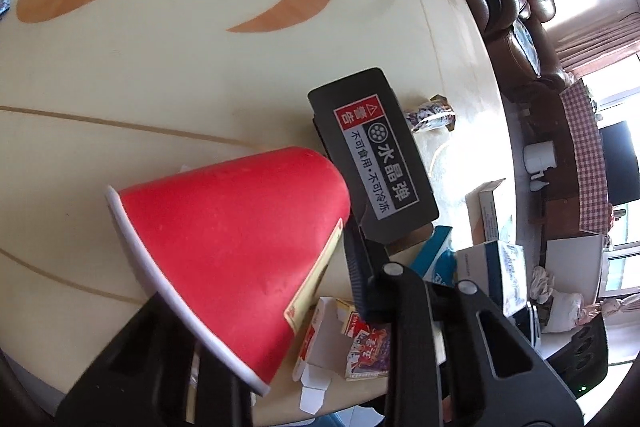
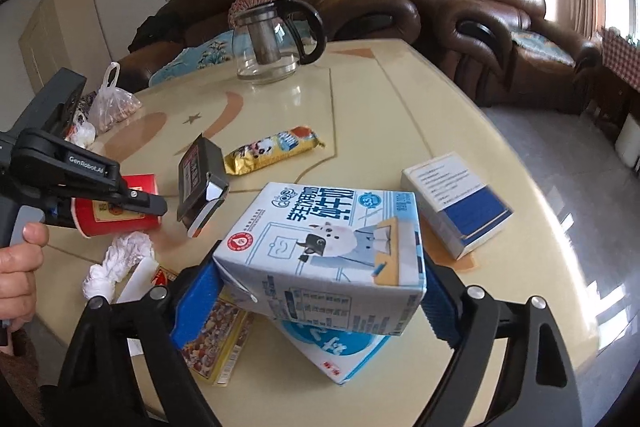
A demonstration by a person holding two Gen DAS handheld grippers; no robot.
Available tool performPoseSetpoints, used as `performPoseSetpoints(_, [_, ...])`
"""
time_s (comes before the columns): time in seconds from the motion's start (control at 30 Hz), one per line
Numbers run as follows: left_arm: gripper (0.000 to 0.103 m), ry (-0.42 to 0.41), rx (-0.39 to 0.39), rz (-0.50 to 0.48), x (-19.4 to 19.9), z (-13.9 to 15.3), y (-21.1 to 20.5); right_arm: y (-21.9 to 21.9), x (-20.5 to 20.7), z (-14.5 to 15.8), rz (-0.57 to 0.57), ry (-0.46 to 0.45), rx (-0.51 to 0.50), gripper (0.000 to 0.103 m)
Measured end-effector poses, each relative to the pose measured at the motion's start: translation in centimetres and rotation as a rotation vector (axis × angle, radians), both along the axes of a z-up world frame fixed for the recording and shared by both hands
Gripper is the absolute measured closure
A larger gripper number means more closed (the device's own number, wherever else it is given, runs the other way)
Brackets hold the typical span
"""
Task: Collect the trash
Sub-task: 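Grasp the red cup with the left tool while the right tool grasps the milk carton, then carry the red cup and milk carton with both tools over the pink bin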
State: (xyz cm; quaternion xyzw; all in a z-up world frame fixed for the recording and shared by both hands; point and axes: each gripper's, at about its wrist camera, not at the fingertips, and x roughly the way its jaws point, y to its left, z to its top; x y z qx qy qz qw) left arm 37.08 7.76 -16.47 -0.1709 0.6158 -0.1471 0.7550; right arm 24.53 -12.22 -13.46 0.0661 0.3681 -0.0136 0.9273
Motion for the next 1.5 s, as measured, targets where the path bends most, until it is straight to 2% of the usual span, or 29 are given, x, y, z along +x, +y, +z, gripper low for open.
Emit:
performPoseSetpoints(0.17, [0.077,-0.053,0.004,0.01,-0.3,0.8,0.2,-0.1,-0.5,1.0,0.003,-0.036,-0.025,0.019])
performPoseSetpoints(0.3, [0.077,-0.097,0.058,0.008,-0.6,1.6,0.1,-0.1,-0.6,1.6,0.009,-0.049,-0.042,0.019])
performPoseSetpoints(0.43, [0.077,-0.119,0.065,-0.005,-0.9,2.5,-0.1,-0.3,-0.8,2.3,0.011,-0.056,-0.047,0.019])
performPoseSetpoints(0.57, [0.077,-0.165,0.113,-0.014,-2.0,3.8,-0.5,-0.3,-1.2,3.2,0.016,-0.067,-0.062,0.019])
performPoseSetpoints(0.7, [0.077,-0.19,0.113,-0.021,-3.3,4.8,-0.7,-0.4,-1.9,4.4,0.023,-0.079,-0.067,0.019])
performPoseSetpoints(1.03, [0.077,-0.302,0.192,-0.046,-8.9,8.5,-1.3,0.3,-5.5,7.9,0.047,-0.123,-0.093,0.019])
performPoseSetpoints(1.3, [0.077,-0.377,0.224,-0.086,-14.5,10.9,-2.5,1.4,-9.9,10.8,0.078,-0.162,-0.113,0.019])
performPoseSetpoints(1.5, [0.077,-0.404,0.227,-0.111,-18.0,11.8,-3.0,2.0,-13.3,12.3,0.09,-0.183,-0.13,0.019])
